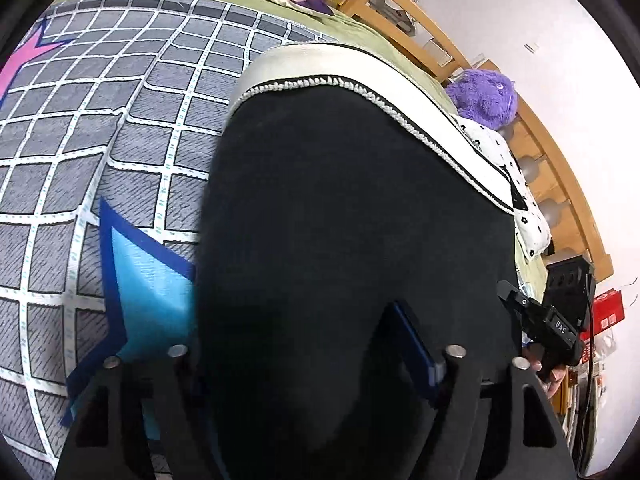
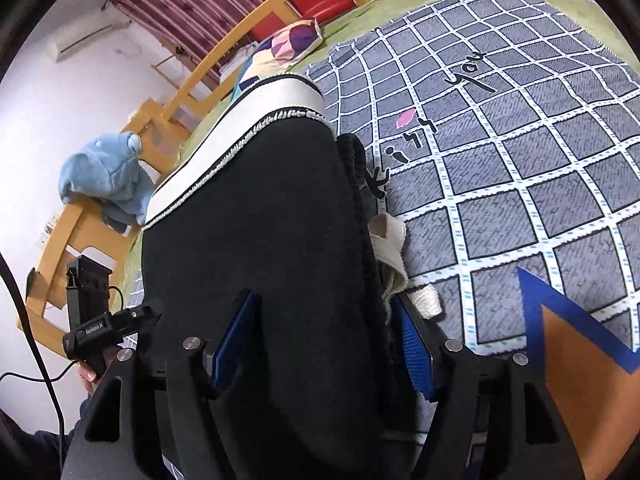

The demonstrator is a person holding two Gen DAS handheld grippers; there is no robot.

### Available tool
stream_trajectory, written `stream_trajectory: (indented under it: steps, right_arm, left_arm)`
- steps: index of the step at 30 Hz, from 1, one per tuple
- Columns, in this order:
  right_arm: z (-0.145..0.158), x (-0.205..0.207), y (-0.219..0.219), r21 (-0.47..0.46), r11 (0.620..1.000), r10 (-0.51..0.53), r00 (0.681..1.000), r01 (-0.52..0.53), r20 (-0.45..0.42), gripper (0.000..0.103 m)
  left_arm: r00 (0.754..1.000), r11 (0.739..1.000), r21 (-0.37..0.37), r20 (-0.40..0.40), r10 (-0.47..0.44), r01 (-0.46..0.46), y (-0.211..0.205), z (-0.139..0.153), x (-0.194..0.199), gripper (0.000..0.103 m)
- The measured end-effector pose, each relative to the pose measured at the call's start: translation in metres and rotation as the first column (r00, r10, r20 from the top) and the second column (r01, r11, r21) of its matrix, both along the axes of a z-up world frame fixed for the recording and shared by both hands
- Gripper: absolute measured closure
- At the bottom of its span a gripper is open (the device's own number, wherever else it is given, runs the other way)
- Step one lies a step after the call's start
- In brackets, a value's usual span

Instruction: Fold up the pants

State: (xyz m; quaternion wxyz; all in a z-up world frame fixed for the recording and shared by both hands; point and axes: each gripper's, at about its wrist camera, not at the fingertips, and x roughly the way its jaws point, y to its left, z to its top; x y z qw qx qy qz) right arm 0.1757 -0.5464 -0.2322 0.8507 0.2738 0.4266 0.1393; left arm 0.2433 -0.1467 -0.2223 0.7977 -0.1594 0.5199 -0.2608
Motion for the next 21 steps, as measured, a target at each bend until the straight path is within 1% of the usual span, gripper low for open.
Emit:
stream_trajectory:
  steps: [1,2,3,4,6,7,9,11,12,13,15,17,19,20,21]
  right_arm:
    - [0.000,0.001,0.000,0.013,1.000,-0.002,1.000,0.002,-0.001,0.040]
    - [-0.001,0.001,0.002,0.031,0.999,-0.010,1.000,0.010,-0.005,0.040]
    - [-0.001,0.000,0.002,0.033,0.999,-0.020,1.000,0.020,-0.006,0.045]
    - [0.002,-0.001,0.004,0.030,0.999,-0.028,1.000,0.028,-0.002,0.057]
    - [0.016,-0.008,0.008,0.019,0.999,-0.037,0.999,0.036,0.028,0.066]
    - [0.026,-0.010,0.011,0.000,0.999,-0.046,0.998,0.046,0.041,0.070]
    - [0.048,-0.015,0.023,-0.019,0.998,-0.058,0.996,0.060,0.072,0.075]
    - [0.069,-0.020,0.040,-0.015,0.998,-0.054,0.992,0.056,0.111,0.076]
    - [0.079,-0.020,0.053,-0.018,0.999,-0.047,0.990,0.050,0.132,0.076]
    - [0.086,-0.018,0.067,-0.021,0.999,-0.034,0.989,0.037,0.143,0.076]
    - [0.091,-0.010,0.102,0.020,1.000,0.006,0.987,-0.009,0.163,0.076]
    - [0.084,0.002,0.137,0.063,0.996,0.048,0.988,-0.058,0.148,0.077]
    - [0.070,0.016,0.174,0.080,0.992,0.088,0.988,-0.098,0.129,0.080]
    - [0.058,0.022,0.191,0.081,0.990,0.104,0.989,-0.112,0.102,0.080]
    - [0.044,0.029,0.209,0.075,0.989,0.122,0.990,-0.127,0.069,0.078]
  left_arm:
    - [1.000,1.000,-0.024,-0.003,0.010,-0.010,0.003,0.002,-0.002,0.056]
    - [1.000,0.998,-0.060,0.002,0.027,-0.027,0.007,0.005,-0.004,0.074]
    - [0.999,0.996,-0.080,0.011,0.038,-0.037,0.011,0.011,-0.006,0.079]
    - [0.999,0.997,-0.070,0.032,0.034,-0.031,0.011,0.020,-0.008,0.081]
    - [0.997,0.998,-0.060,0.076,0.014,-0.009,0.010,0.038,-0.014,0.084]
    - [0.996,0.997,-0.074,0.087,0.008,-0.001,0.013,0.049,-0.016,0.084]
    - [0.995,0.994,-0.108,0.101,0.005,0.006,0.026,0.068,-0.015,0.088]
    - [0.989,0.994,-0.107,0.145,0.020,-0.005,0.047,0.090,-0.014,0.089]
    - [0.982,0.997,-0.077,0.185,0.034,-0.020,0.063,0.104,-0.015,0.089]
    - [0.978,0.997,-0.064,0.205,0.044,-0.032,0.079,0.110,-0.013,0.089]
    - [0.975,0.997,-0.037,0.208,0.078,-0.071,0.113,0.118,-0.009,0.089]
    - [0.974,0.994,0.008,0.200,0.109,-0.113,0.149,0.119,-0.006,0.089]
    - [0.971,0.984,0.079,0.193,0.142,-0.159,0.178,0.107,-0.003,0.088]
    - [0.973,0.977,0.127,0.179,0.145,-0.169,0.187,0.097,0.001,0.083]
    - [0.978,0.970,0.172,0.147,0.149,-0.173,0.195,0.081,0.007,0.074]
